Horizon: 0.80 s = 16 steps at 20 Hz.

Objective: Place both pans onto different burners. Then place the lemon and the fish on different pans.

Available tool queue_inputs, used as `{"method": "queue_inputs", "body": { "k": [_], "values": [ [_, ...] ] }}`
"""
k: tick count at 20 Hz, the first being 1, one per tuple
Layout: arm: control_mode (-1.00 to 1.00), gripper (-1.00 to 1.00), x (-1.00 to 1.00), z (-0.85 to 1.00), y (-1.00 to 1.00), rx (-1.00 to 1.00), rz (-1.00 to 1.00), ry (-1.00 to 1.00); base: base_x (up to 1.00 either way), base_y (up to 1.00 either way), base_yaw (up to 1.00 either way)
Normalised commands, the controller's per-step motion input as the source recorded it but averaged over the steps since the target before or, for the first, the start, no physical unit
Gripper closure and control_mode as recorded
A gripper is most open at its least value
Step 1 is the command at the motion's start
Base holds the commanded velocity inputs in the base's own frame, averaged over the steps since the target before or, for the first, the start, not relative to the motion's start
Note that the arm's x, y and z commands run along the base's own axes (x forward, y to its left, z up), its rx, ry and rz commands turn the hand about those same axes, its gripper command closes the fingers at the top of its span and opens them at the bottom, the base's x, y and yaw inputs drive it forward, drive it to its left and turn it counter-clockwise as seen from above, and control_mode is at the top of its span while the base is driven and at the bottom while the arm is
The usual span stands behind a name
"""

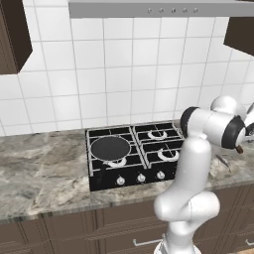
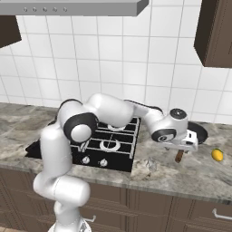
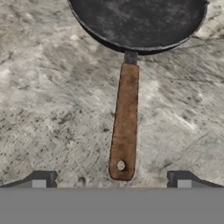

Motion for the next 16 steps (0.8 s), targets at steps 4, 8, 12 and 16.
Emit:
{"method": "queue_inputs", "body": {
  "k": [4, 8, 12, 16],
  "values": [
    [-1.00, -1.00, 0.14, -0.15, -0.01, 0.00, 0.00, 0.00, 0.00, 0.00, 0.00],
    [-1.00, -1.00, 0.16, -0.21, -0.01, 0.00, 0.00, 0.00, 0.00, 0.00, 0.00],
    [-1.00, -1.00, 0.10, -0.25, -0.15, 0.00, 0.00, 0.00, 0.00, 0.00, 0.00],
    [-1.00, -1.00, 0.12, -0.22, -0.08, 0.00, 0.00, 0.00, 0.00, 0.00, 0.00]
  ]
}}
